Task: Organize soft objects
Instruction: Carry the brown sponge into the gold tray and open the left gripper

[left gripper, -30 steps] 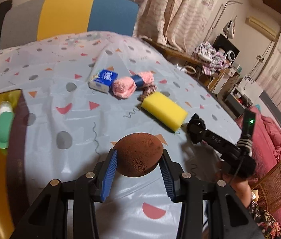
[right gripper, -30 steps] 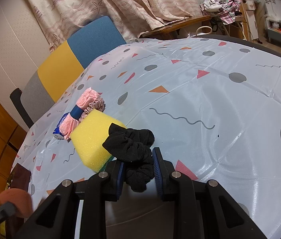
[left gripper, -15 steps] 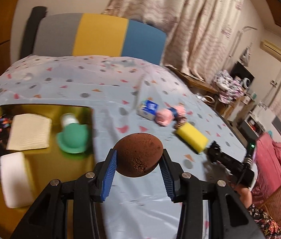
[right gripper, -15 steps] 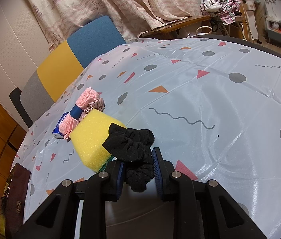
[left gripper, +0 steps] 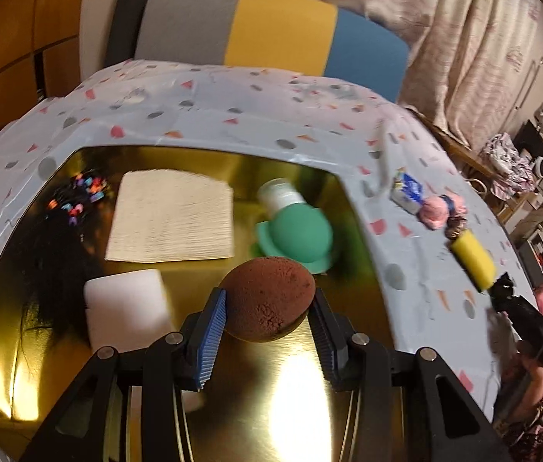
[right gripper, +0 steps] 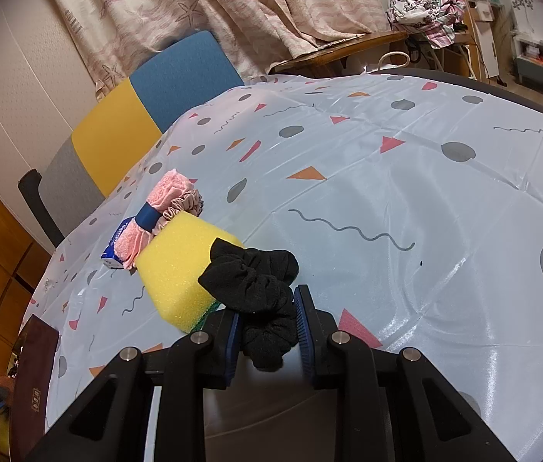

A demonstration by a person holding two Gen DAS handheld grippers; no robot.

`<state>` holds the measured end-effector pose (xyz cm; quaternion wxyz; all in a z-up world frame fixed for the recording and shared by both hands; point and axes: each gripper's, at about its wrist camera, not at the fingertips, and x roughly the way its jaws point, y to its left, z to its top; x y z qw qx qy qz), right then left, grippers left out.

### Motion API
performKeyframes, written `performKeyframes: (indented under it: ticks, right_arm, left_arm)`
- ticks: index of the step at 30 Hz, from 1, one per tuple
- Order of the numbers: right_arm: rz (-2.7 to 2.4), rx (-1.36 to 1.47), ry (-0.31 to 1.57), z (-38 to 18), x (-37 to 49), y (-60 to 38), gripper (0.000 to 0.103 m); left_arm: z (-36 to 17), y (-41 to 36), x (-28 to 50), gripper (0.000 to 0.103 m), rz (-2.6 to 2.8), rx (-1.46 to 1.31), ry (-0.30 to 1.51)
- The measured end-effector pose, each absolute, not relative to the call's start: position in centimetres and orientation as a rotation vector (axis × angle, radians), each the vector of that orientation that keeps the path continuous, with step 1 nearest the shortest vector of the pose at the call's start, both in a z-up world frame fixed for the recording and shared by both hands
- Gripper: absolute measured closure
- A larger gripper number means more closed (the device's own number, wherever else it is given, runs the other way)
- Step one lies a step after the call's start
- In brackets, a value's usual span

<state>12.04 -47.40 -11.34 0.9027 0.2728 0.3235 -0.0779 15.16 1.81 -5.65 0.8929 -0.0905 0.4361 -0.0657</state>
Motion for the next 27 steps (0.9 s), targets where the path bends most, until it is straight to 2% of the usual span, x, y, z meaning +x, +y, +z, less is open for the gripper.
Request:
performKeyframes:
  ticks: [15,18,27]
  right_arm:
    - [-0.178,0.538,0.681,-11.2,12.2,-47.0,0.078]
    - [-0.188,0.529,0.686,-11.0,12.2,-46.9,0.078]
    - [-0.202,0.526,0.654,-8.9,10.7,-46.8,0.075]
  left_arm:
    - [-5.2,2.7,14.1,0.048,-0.063,-0.106,0.861]
    - [-4.7,3.4,13.3,0.043,-0.081,-0.131,0.843]
    - [-3.3,5.5,10.8,0.042,-0.097,-0.190,0.753]
